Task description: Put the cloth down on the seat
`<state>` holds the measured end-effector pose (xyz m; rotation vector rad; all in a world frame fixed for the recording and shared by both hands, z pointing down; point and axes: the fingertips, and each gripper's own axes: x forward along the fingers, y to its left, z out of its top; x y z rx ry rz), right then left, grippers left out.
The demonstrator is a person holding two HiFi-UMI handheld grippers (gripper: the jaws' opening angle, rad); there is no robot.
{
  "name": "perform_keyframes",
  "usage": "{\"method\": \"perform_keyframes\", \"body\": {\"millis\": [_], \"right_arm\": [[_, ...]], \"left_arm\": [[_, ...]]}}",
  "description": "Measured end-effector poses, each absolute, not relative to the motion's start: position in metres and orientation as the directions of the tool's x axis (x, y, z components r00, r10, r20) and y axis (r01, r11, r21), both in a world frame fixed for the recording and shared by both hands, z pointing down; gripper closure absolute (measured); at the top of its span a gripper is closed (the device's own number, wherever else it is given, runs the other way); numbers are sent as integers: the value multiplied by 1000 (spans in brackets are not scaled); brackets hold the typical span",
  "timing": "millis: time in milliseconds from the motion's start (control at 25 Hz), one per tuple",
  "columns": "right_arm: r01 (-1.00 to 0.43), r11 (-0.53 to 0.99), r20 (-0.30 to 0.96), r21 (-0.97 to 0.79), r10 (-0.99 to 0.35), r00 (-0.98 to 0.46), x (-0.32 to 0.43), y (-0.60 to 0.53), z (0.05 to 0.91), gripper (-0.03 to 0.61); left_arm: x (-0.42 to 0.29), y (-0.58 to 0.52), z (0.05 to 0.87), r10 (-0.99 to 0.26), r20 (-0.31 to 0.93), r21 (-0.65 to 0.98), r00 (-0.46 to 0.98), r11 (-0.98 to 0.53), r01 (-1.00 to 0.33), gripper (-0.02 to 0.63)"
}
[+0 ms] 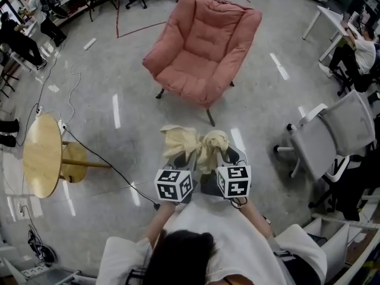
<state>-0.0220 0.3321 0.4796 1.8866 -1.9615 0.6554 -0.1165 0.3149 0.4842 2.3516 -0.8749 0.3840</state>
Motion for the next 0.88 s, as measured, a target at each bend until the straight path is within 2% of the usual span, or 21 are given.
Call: {"method": "perform_keyframes", "body": {"millis": [880], "right_arm": [[-988,121,530,-95,-834,-153,72,199,476,482]], "left_arm": [[-18,191,483,-549,462,419,697,-558,-716,565]]}}
